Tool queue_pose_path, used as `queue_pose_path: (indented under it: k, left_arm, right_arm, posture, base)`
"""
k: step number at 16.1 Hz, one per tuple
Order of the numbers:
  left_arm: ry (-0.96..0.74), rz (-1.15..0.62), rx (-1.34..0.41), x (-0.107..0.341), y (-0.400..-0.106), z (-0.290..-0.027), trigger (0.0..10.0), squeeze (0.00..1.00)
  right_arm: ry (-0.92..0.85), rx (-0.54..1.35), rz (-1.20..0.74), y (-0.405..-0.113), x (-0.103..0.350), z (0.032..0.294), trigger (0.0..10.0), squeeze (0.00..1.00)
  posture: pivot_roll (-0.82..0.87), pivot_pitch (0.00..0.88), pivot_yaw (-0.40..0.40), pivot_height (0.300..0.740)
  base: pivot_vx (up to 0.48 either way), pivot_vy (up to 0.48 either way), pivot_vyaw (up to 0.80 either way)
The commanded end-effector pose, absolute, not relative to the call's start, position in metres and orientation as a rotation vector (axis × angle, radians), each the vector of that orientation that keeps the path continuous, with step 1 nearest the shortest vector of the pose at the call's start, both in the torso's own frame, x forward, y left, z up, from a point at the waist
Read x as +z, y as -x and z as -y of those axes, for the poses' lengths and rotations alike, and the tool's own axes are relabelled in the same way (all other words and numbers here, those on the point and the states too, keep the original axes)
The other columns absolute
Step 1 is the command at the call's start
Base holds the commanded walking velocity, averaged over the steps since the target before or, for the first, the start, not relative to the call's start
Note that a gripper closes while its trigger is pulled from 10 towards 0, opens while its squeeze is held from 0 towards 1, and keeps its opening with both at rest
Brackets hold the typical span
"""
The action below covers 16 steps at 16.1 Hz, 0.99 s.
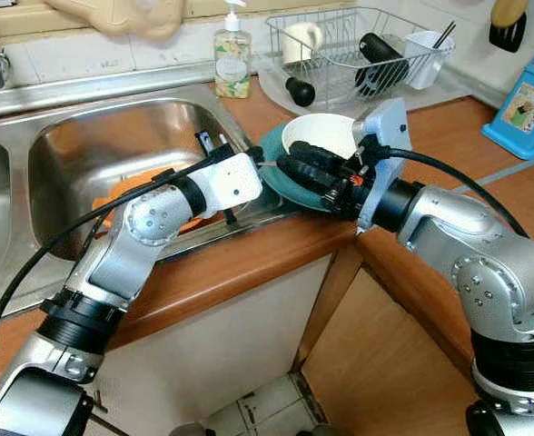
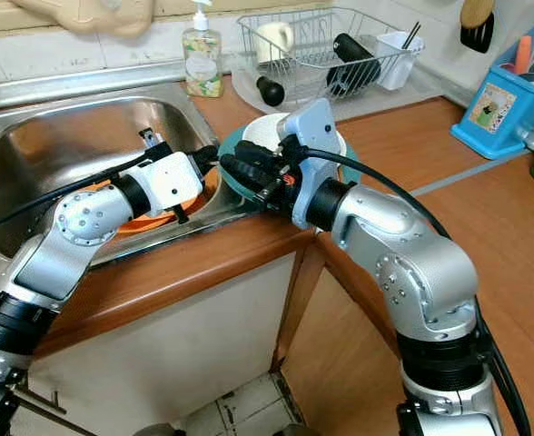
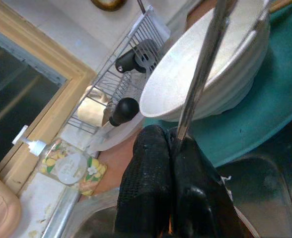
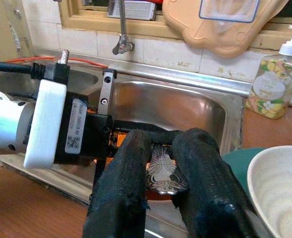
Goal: Kitchen organization
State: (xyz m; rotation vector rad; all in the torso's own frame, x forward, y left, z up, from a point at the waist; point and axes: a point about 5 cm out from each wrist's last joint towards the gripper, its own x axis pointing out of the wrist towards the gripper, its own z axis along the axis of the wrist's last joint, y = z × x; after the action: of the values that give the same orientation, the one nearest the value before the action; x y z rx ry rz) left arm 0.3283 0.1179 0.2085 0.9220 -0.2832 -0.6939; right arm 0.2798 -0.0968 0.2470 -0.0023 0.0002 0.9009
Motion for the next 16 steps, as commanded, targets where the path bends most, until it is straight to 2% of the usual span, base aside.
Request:
queue_pose_path:
  k: [1, 2, 7, 11, 12, 13, 14, 15, 16]
  left_arm:
    - [-0.942, 0.262, -0.654, 0.212, -0.333, -0.13, 0.0, 0.0]
    - [-0.955, 0.246, -0.629, 0.211, -0.336, -0.137, 0.0, 0.0]
    - [-1.063, -0.017, -0.481, 0.193, -0.359, -0.195, 0.0, 0.0]
    - [-1.08, -0.162, -0.46, 0.169, -0.372, -0.213, 0.0, 0.0]
    - [-1.079, -0.208, -0.461, 0.162, -0.375, -0.215, 0.9, 0.0]
    - [-1.077, -0.247, -0.445, 0.157, -0.378, -0.217, 2.4, 0.0]
    - [-1.074, -0.262, -0.442, 0.155, -0.379, -0.218, 7.9, 0.0]
    - [-1.074, -0.296, -0.444, 0.15, -0.381, -0.217, 10.0, 0.0]
    - [-1.075, -0.317, -0.447, 0.147, -0.382, -0.217, 10.0, 0.0]
  right_arm:
    - [0.043, 0.877, -0.02, -0.28, 0.242, 0.1, 10.0, 1.0]
    - [0.061, 0.871, -0.02, -0.28, 0.241, 0.101, 10.0, 0.0]
    - [0.172, 0.878, -0.085, -0.274, 0.223, 0.1, 10.0, 0.0]
    - [0.208, 0.903, -0.114, -0.268, 0.212, 0.092, 10.0, 0.0]
    - [0.226, 0.901, -0.121, -0.268, 0.208, 0.088, 10.0, 0.0]
    - [0.248, 0.892, -0.124, -0.269, 0.204, 0.086, 10.0, 0.0]
    - [0.252, 0.886, -0.125, -0.269, 0.202, 0.086, 10.0, 0.0]
    - [0.258, 0.877, -0.13, -0.269, 0.2, 0.084, 10.0, 0.0]
    - [0.263, 0.87, -0.133, -0.27, 0.198, 0.084, 10.0, 0.0]
  posture:
    - [-0.13, 0.0, -0.022, 0.74]
    - [-0.14, 0.0, -0.024, 0.74]
    - [-0.14, 0.0, -0.023, 0.74]
    - [-0.14, 0.0, -0.022, 0.74]
    - [-0.15, 0.0, -0.021, 0.74]
    - [-0.15, 0.0, -0.021, 0.74]
    - [-0.15, 0.0, -0.021, 0.74]
    - [-0.15, 0.0, -0.021, 0.74]
    - [-0.15, 0.0, -0.019, 0.74]
  base:
    - [0.0, 0.0, 0.0]
    - [0.0, 0.0, 0.0]
    - [0.0, 0.0, 0.0]
    - [0.0, 0.0, 0.0]
    - [0.0, 0.0, 0.0]
    - [0.0, 0.0, 0.0]
    - [0.0, 0.0, 0.0]
    - [0.0, 0.0, 0.0]
    - [0.0, 0.0, 0.0]
